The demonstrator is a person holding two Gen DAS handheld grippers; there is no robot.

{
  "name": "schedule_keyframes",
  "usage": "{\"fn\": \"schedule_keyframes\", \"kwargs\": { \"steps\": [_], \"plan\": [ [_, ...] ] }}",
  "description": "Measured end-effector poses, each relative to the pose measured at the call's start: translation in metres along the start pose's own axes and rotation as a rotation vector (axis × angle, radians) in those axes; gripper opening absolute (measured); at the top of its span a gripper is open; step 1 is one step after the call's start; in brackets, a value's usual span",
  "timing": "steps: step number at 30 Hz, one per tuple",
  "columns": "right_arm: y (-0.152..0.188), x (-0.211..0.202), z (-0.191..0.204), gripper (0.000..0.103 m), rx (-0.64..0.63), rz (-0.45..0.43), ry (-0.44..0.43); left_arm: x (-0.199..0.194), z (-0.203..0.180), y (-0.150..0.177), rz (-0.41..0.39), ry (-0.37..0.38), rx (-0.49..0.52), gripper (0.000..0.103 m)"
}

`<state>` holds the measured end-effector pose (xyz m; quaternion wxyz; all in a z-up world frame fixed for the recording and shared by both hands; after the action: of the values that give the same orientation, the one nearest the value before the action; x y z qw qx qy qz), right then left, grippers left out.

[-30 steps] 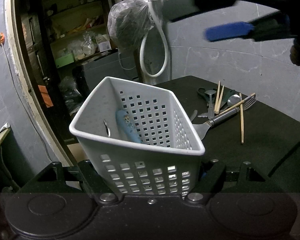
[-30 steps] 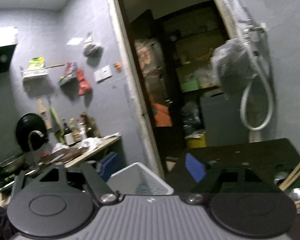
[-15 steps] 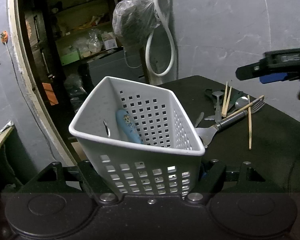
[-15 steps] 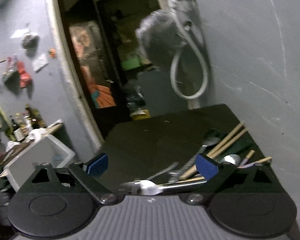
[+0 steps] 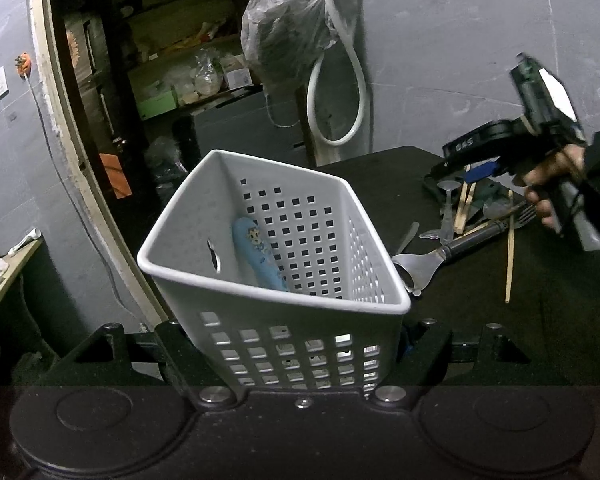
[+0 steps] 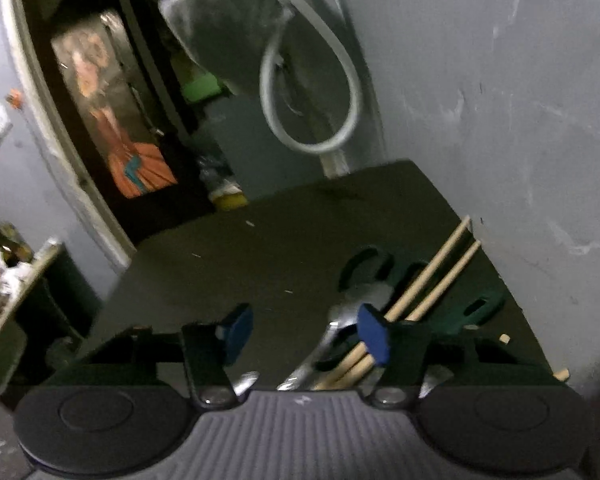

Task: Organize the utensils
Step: 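Move the right gripper back down to the utensil pile, then close the right gripper on the silver spoon handle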

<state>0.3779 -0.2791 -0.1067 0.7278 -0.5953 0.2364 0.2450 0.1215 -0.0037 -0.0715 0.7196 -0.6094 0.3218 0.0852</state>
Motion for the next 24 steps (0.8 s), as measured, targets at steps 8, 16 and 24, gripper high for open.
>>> {"fn": "schedule_keyframes", "kwargs": {
  "steps": [8, 16, 24],
  "plan": [
    [-0.008, 0.031, 0.001, 0.061, 0.007, 0.044, 0.075, 0.000, 0.000, -0.002, 0.007, -0.003, 0.000, 0.080],
    [-0.005, 0.038, 0.008, 0.061, -0.029, 0.048, 0.121, 0.001, -0.001, -0.002, 0.013, -0.005, 0.001, 0.080],
    [-0.003, 0.036, 0.003, 0.044, -0.002, 0.057, 0.142, 0.001, -0.001, -0.002, 0.011, -0.007, 0.001, 0.080]
  ]
}}
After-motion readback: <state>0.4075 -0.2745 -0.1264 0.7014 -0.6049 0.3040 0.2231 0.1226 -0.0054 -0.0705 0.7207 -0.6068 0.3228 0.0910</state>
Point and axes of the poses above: each gripper's, at about its wrist camera, not at the fingertips, and x roughly the way its jaws point, z to its left, y to its underside, the point moved 3 cm from there along x, roughly the way its jaws point, and after that the axes turned 15 degrees about y, right-handed, at the moved point
